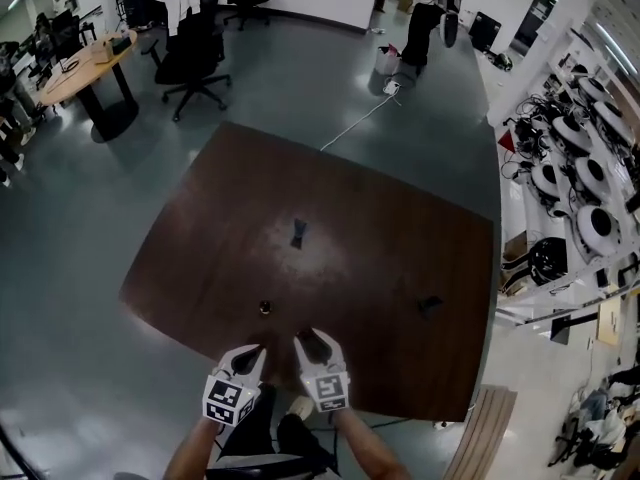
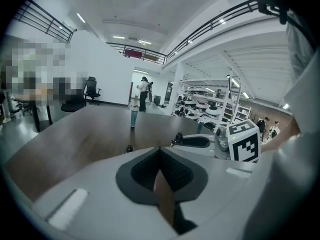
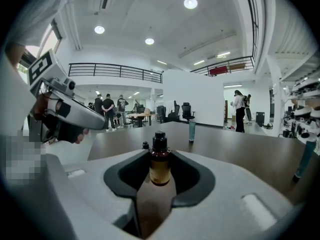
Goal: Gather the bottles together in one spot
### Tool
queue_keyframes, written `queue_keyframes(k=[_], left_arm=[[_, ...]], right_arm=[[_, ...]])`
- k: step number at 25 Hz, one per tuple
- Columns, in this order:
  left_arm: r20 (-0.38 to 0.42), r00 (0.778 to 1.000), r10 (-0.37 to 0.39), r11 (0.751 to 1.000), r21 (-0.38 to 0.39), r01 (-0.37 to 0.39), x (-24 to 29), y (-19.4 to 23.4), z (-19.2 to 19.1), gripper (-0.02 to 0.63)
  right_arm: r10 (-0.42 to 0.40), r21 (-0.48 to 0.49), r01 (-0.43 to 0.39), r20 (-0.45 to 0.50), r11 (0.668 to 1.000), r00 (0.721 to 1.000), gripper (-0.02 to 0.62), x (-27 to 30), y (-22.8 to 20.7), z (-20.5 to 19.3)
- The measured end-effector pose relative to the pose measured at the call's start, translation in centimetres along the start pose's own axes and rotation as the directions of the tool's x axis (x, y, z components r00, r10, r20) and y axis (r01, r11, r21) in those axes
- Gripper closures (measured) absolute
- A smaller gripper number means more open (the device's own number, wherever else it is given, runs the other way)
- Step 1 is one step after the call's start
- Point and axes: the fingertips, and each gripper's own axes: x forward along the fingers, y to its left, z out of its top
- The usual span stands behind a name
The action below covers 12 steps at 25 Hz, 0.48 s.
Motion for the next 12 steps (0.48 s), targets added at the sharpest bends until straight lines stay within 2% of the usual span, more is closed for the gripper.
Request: queue_keyframes(k=[12], left_arm=[[-0.006,0.997,0.077,0.994,-0.082,-0.077,-0.7,4.7,-0.9,0.606]], right_arm=[[0.06,-0.005,-0.061,-0.089,0.998,0.994,0.463,6.0,0.9,-2.6]])
